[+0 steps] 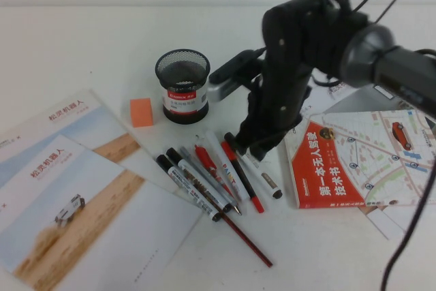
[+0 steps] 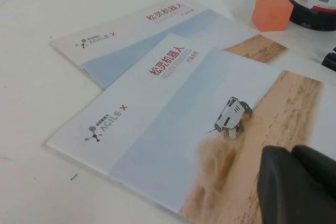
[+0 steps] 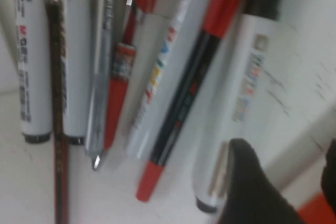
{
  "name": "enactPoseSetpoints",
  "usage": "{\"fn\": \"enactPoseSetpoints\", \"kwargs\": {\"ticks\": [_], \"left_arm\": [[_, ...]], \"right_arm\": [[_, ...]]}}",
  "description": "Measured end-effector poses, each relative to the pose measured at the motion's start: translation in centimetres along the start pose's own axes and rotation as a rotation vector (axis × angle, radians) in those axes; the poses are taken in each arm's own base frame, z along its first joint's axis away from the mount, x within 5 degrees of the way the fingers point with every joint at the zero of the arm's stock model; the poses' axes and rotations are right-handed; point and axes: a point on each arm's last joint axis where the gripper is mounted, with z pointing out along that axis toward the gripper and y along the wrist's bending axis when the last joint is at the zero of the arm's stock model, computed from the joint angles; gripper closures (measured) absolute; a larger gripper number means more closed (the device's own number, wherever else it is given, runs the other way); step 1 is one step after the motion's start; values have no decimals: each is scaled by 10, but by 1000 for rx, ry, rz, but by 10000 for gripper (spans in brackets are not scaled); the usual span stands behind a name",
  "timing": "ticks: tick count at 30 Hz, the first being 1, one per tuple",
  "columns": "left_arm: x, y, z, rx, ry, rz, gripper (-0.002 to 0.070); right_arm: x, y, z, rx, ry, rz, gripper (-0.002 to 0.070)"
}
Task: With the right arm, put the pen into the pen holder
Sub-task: Pick up the pen on the table
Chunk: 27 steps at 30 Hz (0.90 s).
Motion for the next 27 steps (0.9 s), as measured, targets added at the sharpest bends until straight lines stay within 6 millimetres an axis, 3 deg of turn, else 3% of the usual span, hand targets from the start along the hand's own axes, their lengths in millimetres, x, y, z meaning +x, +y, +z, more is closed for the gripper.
{"fn": "enactPoseSetpoints", "kwargs": {"ticks": [8, 22, 27], "left_arm": [[0, 0, 0, 0, 0, 0, 676], [0, 0, 0, 0, 0, 0, 676], [0, 0, 0, 0, 0, 0, 676]], "right_arm": [[-16, 5, 34, -11, 35, -31, 392], [-18, 3, 61, -3, 83, -43, 392], [-19, 3, 62, -8, 80, -58, 416]]}}
